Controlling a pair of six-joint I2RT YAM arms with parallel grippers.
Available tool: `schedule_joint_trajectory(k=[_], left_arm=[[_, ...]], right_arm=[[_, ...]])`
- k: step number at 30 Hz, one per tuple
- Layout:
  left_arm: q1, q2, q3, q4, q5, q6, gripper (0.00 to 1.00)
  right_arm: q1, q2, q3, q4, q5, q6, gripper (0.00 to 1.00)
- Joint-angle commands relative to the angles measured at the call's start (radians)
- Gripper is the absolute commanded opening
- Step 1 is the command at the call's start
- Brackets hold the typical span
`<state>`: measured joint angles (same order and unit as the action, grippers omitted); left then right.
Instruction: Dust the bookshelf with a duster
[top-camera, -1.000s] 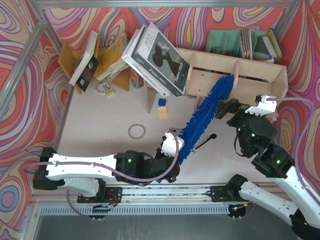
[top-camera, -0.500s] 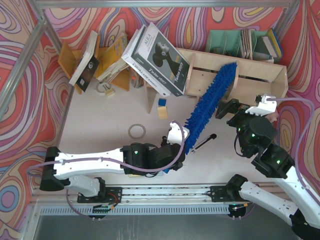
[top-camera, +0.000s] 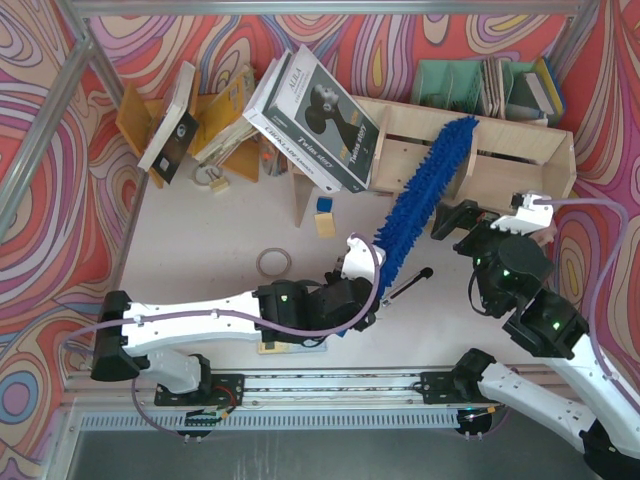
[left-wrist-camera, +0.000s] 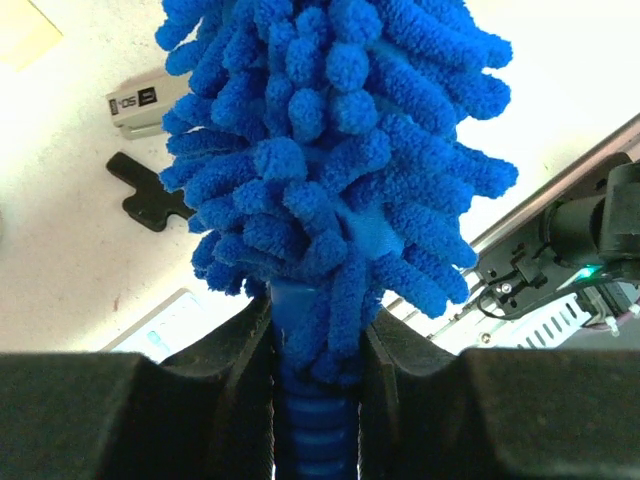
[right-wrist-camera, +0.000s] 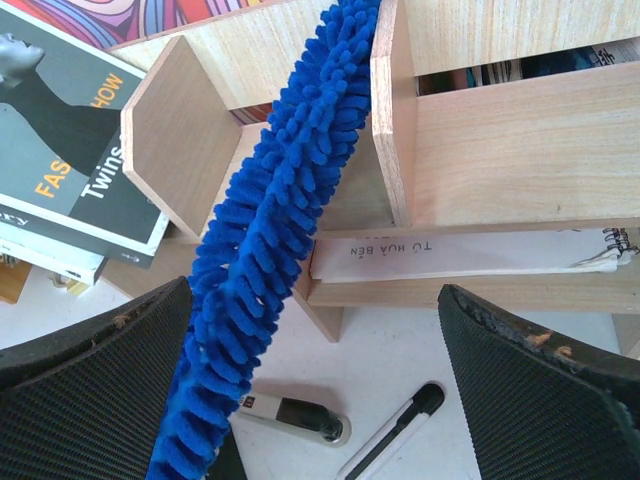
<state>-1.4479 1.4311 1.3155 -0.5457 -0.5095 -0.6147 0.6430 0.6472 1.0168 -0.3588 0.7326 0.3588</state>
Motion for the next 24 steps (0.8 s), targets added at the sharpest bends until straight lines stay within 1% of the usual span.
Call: schedule_joint_trajectory(k=[1, 7, 12, 19, 24], left_arm=[[0.009, -0.059, -0.029, 0.041, -0.093, -0.027, 0.00], [0.009, -0.151, -0.097, 0.005, -0.158, -0.096, 0.00], [0.009, -0.190, -0.118, -0.047, -0.191, -0.147, 0.00], [0.009, -0.226, -0.150, -0.083, -0.193, -0.193, 0.00], [0.009, -0.206, -0.153, -0.089, -0.148, -0.203, 0.00]], right_arm=[[0.001, -0.013, -0.010, 0.000, 0.014, 0.012, 0.99], [0.001, -0.012, -0.023, 0.007, 0.012, 0.015, 0.99], [0.001, -0.005, -0.030, 0.014, 0.009, 0.015, 0.99], [0.001, -0.004, -0.030, 0.017, 0.007, 0.016, 0.99], [0.001, -0.004, -0.030, 0.014, 0.008, 0.017, 0.99]])
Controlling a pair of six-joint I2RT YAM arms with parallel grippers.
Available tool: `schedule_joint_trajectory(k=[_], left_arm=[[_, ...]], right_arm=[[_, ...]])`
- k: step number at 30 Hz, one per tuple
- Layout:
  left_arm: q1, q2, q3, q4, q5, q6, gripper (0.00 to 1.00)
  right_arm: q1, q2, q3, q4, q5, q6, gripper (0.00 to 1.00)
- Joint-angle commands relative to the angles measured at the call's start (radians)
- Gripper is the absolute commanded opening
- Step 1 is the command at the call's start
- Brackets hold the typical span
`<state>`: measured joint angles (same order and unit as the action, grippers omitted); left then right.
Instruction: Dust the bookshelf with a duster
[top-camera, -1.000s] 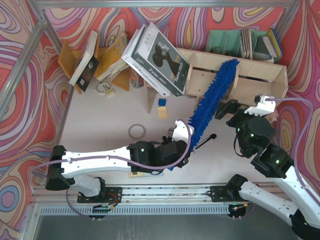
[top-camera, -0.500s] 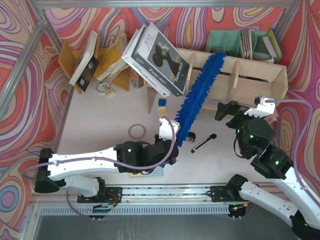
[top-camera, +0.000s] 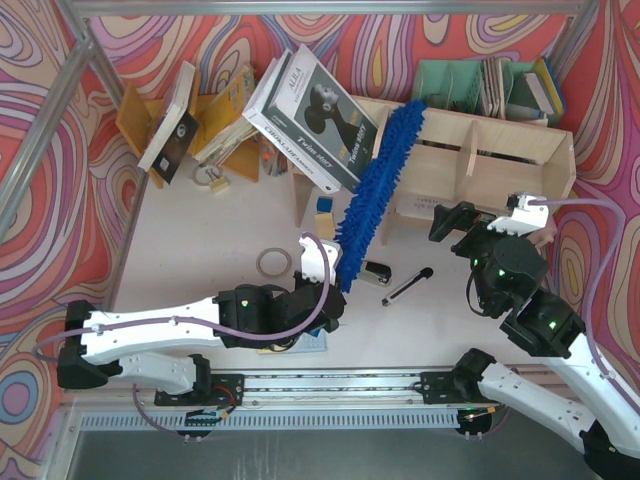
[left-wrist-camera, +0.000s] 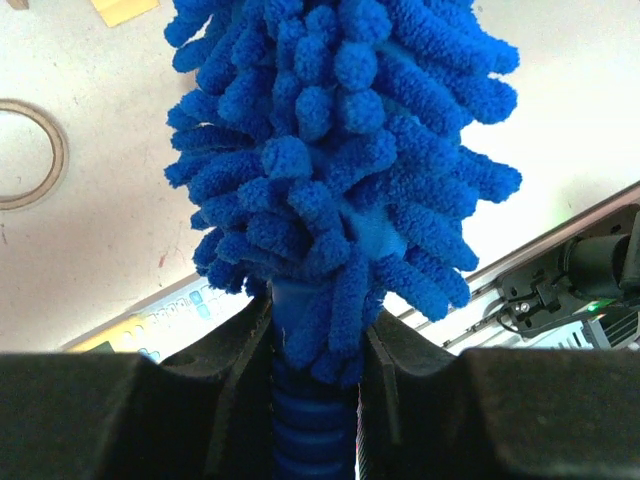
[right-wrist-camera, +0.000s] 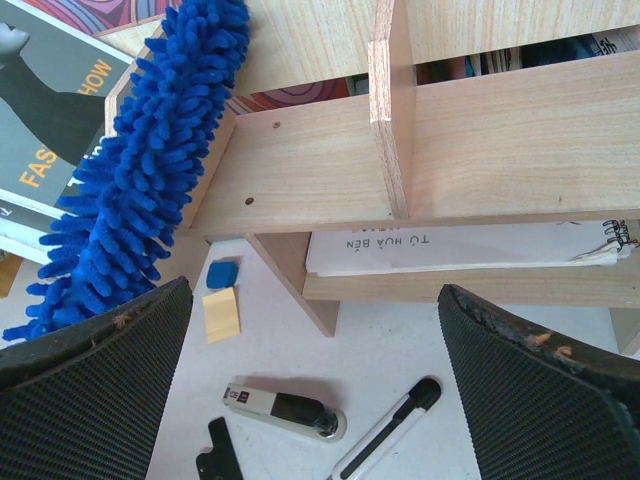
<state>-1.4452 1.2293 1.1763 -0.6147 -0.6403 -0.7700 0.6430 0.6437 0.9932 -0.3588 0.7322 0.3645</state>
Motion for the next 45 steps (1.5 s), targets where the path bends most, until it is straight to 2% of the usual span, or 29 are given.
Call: schedule_joint_trajectory(k=[1, 7, 18, 27, 35, 45], left_arm=[[0.006, 0.007, -0.012, -0.020, 0.000, -0.045, 0.00], [0.006, 0.048, -0.007, -0.013, 0.098, -0.049, 0.00], [0.006, 0.059, 0.040, -0.045, 0.088, -0.003, 0.00], [0.006, 0.039, 0.047, -0.009, 0.080, 0.020, 0.00], [0.006, 0.116, 0.053, -0.035, 0.127, 0.004, 0.00], [0.005, 0.209, 0.178, -0.010, 0.214, 0.112, 0.00]], right_arm=[[0.001, -0.001, -0.007, 0.014, 0.010, 0.012, 0.99], [0.001, -0.002, -0.001, 0.008, 0.006, 0.018, 0.99], [0.001, -0.003, 0.000, 0.007, 0.006, 0.018, 0.99], [0.002, -0.001, -0.001, 0.011, 0.005, 0.015, 0.99], [0.001, 0.009, 0.008, 0.022, 0.004, 0.000, 0.99], [0.001, 0.010, 0.011, 0.022, 0.003, 0.001, 0.99]])
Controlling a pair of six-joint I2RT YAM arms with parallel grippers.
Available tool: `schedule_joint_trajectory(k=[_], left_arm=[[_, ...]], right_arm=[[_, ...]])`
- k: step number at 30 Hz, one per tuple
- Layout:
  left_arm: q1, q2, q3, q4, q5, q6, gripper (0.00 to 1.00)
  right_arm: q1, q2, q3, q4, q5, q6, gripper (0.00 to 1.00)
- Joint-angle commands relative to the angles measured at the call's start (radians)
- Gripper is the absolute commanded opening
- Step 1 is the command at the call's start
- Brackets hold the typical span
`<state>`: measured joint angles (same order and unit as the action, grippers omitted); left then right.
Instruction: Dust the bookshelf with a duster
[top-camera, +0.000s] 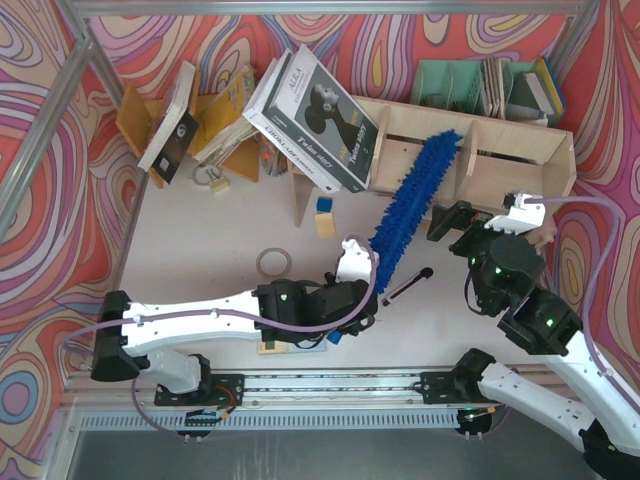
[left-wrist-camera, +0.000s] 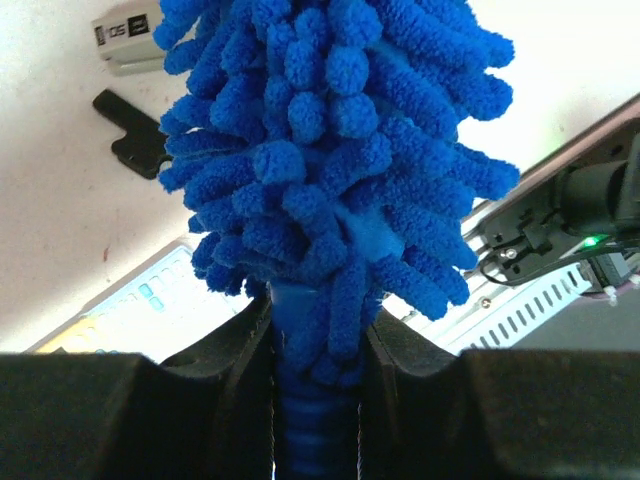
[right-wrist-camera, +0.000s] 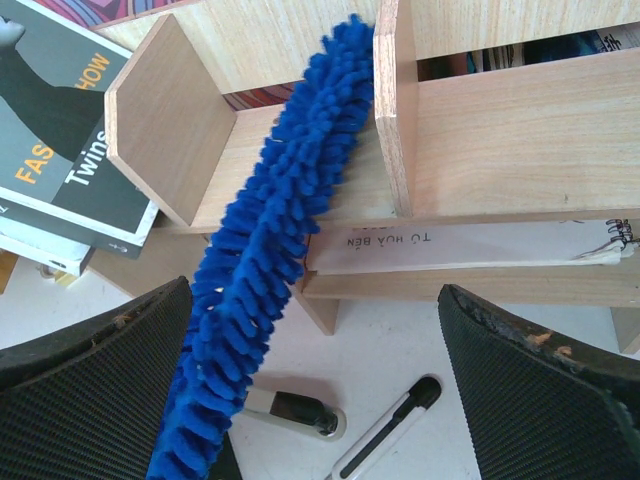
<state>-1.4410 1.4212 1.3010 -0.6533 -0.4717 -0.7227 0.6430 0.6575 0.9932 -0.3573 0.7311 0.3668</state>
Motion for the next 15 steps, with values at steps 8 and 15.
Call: schedule_joint_trajectory(k=[8, 15], left_arm=[[-0.011, 0.026, 0.079, 0.032, 0.050, 0.075, 0.00], [-0.011, -0.082, -0.029, 0.030, -0.054, -0.001, 0.00]], right_arm=[[0.001, -0.017, 0.006, 0.016, 0.011, -0.004, 0.99], [0.001, -0.012, 0.003, 0.021, 0.008, -0.002, 0.99]])
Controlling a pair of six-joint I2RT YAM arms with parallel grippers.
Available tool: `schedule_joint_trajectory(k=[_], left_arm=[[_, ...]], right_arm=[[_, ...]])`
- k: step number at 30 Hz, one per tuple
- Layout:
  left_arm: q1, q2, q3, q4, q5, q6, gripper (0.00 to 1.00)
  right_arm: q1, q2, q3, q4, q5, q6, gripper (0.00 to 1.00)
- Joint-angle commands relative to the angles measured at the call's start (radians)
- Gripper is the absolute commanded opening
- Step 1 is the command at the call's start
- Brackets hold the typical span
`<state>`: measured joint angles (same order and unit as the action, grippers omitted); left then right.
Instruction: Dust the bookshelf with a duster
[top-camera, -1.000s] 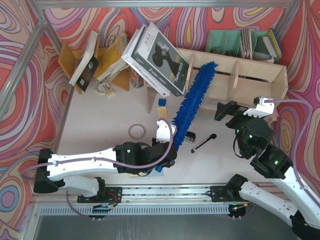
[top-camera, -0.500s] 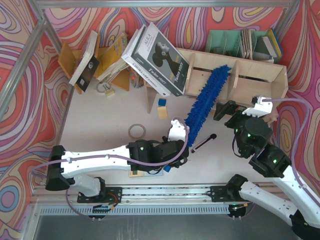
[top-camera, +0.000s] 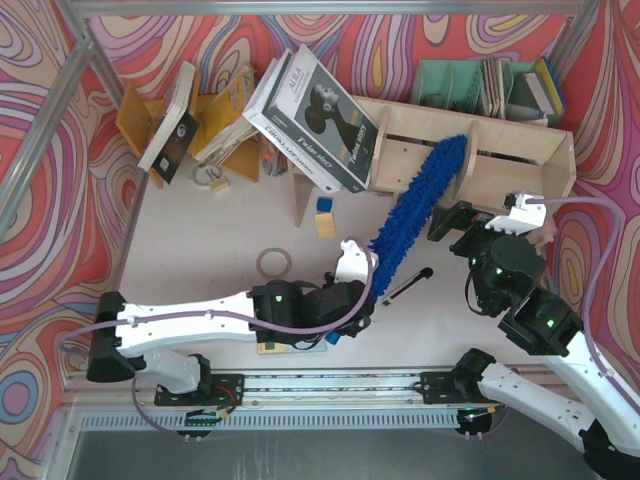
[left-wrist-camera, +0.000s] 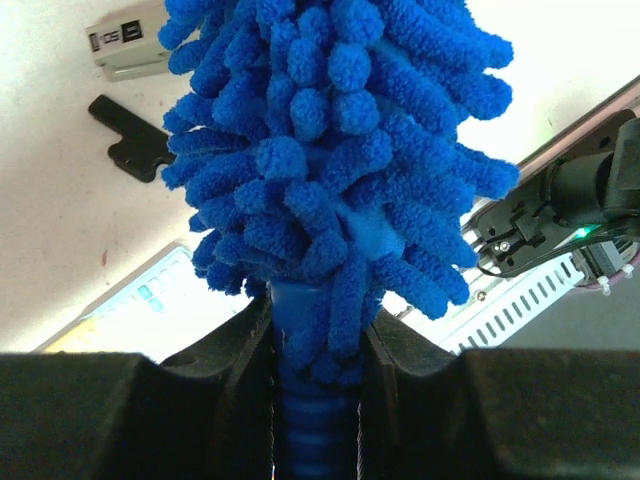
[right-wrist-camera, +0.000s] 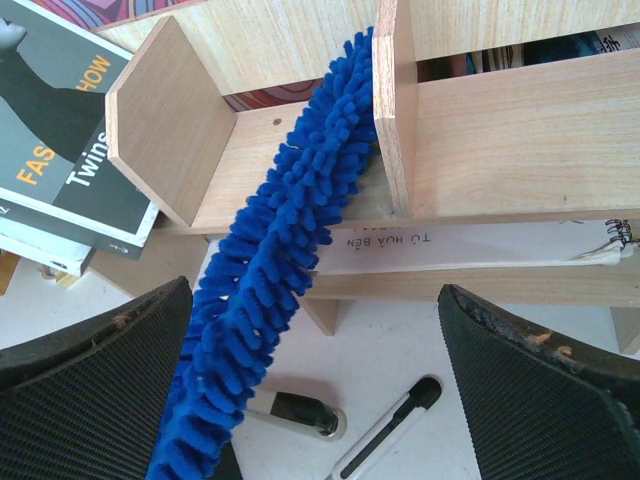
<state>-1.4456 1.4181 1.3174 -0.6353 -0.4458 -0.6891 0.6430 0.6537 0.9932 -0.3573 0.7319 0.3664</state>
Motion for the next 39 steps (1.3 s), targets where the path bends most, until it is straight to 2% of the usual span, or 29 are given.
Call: schedule_joint_trajectory(k=[1, 13, 27, 39], left_arm=[[-0.006, -0.092, -0.055, -0.002, -0.094, -0.049, 0.00], [-0.006, -0.158, -0.096, -0.090, -0.196, -0.119, 0.00], [-0.006, -0.006, 0.005, 0.005, -0.036, -0.009, 0.00], [-0.006, 0.100, 0.115, 0.033, 0.044, 0.069, 0.00]], right_arm=[[0.001, -0.007, 0.002, 0.022, 0.006, -0.002, 0.99], [0.001, -0.002, 0.000, 0.020, -0.001, 0.012, 0.99], [0.001, -0.018, 0.002, 0.003, 0.006, 0.021, 0.99], [0.001, -0.053, -0.006, -0.001, 0.026, 0.005, 0.99]])
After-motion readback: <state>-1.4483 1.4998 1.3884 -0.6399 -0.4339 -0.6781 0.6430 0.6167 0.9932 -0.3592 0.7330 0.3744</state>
